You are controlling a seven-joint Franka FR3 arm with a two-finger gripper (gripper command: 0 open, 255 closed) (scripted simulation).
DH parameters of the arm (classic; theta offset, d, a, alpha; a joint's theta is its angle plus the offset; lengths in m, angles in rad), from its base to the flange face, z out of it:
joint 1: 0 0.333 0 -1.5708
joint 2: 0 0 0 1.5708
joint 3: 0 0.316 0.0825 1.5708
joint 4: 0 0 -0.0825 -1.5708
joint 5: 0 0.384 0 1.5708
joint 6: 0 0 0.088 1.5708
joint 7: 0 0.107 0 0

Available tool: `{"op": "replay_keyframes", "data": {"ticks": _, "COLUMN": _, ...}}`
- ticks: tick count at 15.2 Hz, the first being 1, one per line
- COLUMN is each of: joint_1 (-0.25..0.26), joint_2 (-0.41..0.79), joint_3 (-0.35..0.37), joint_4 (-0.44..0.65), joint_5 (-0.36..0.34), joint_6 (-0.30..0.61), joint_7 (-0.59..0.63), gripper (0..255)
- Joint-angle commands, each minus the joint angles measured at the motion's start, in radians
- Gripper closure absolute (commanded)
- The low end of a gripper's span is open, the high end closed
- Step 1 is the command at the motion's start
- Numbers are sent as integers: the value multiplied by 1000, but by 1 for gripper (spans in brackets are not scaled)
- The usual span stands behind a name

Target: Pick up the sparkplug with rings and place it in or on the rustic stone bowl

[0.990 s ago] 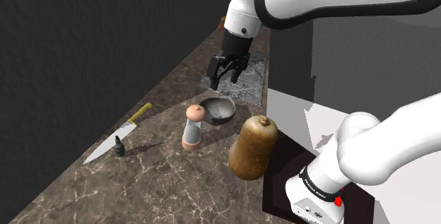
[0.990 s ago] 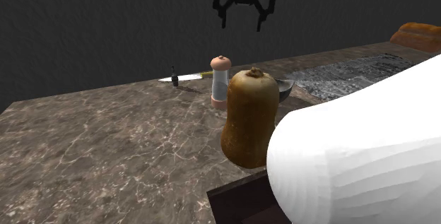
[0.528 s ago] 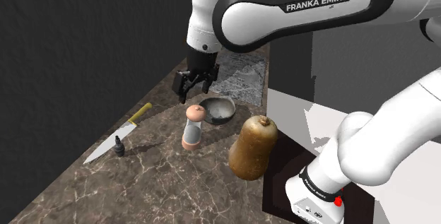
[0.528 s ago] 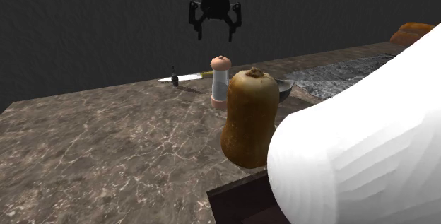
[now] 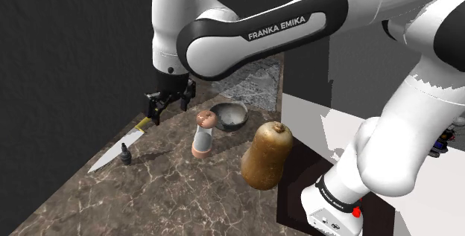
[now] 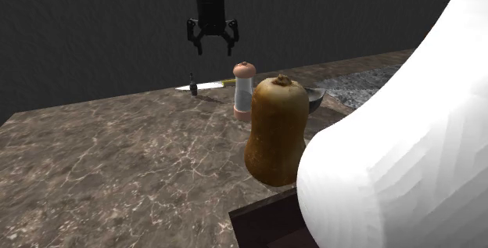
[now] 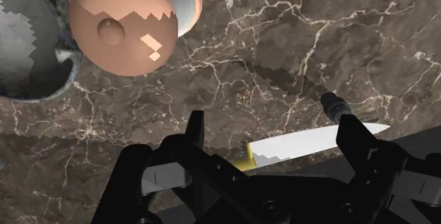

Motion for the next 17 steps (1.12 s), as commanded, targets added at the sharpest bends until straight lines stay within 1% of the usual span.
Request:
{"op": "replay_keyframes", "data": {"ticks": 1, "joint_1": 23, "joint_2": 81, "joint_3": 9, "joint_4": 64, "joint_5": -50, "joint_6": 9, "joint_7": 39, "gripper": 0}}
{"op": "replay_keyframes", "data": {"ticks": 5, "joint_1": 86, "joint_2": 236, "joint_3": 7, "joint_4": 206, "joint_5": -142, "joint_6": 7, "joint_7": 103, "gripper": 0}}
{"op": "replay_keyframes", "data": {"ticks": 10, "joint_1": 182, "joint_2": 435, "joint_3": -13, "joint_4": 421, "joint_5": -237, "joint_6": -25, "joint_7": 154, "gripper": 0}}
{"op": "replay_keyframes", "data": {"ticks": 17, "joint_1": 187, "joint_2": 475, "joint_3": -26, "joint_4": 400, "joint_5": -256, "joint_6": 33, "joint_7": 165, "gripper": 0}}
